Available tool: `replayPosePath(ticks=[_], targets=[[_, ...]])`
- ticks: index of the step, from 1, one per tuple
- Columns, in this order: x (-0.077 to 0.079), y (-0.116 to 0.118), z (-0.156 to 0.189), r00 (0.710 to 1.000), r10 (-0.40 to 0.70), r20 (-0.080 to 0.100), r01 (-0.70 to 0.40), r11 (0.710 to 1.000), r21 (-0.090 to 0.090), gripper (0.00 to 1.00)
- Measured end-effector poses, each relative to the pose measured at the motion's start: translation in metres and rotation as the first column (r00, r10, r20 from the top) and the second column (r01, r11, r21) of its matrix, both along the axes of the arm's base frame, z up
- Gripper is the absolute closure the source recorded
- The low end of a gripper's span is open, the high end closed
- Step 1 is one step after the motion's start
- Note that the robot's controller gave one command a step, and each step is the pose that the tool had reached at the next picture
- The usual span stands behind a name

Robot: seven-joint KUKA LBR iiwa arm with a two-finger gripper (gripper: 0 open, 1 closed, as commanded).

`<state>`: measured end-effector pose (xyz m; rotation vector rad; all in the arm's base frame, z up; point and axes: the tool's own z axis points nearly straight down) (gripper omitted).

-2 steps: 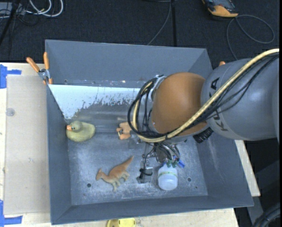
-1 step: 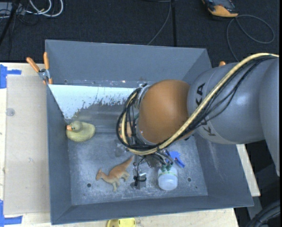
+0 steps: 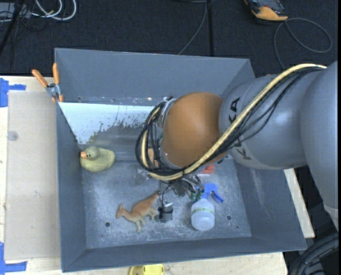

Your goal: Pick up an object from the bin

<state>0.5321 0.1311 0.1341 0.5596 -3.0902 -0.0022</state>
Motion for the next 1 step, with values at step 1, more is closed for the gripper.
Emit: replayPosePath(ticks=[1], targets=[[0.0008,0.0041,-0.0503,0.997,0.081,-0.001,-0.081,0.997,-0.001,0.00]])
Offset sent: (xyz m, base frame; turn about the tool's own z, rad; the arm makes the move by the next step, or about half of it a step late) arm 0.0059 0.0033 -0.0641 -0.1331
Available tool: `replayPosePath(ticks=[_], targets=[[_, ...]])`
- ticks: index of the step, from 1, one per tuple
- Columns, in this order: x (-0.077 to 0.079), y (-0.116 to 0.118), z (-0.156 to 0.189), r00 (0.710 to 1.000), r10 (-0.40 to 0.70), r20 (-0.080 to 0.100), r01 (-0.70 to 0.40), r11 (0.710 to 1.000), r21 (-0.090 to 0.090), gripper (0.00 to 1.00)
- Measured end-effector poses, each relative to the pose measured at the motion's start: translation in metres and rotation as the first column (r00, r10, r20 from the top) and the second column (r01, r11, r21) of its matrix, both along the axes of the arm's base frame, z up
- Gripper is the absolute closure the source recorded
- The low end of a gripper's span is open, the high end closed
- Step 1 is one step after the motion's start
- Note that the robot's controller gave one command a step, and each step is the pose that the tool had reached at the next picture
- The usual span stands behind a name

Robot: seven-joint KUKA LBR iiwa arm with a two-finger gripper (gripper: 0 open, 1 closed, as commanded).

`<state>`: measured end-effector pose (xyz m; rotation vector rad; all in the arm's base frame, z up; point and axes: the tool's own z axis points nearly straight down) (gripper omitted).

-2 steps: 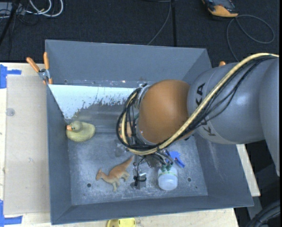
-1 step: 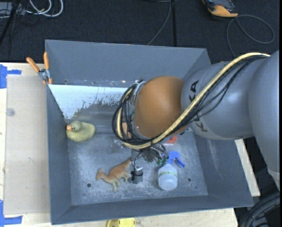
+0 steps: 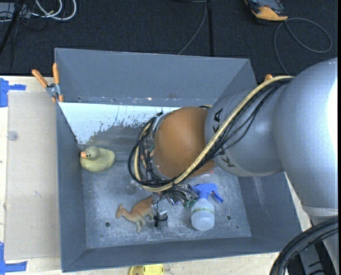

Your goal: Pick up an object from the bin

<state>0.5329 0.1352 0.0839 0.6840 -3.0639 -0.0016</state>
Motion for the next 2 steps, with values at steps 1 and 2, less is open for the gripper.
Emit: replayPosePath(ticks=[1,2], targets=[[0.0036,0.0011,-0.0221,0.999,0.042,0.001,-0.042,0.999,0.002,1.00],[0.0039,0.0005,-0.0191,0.999,0.045,0.000,-0.045,0.999,0.001,1.00]])
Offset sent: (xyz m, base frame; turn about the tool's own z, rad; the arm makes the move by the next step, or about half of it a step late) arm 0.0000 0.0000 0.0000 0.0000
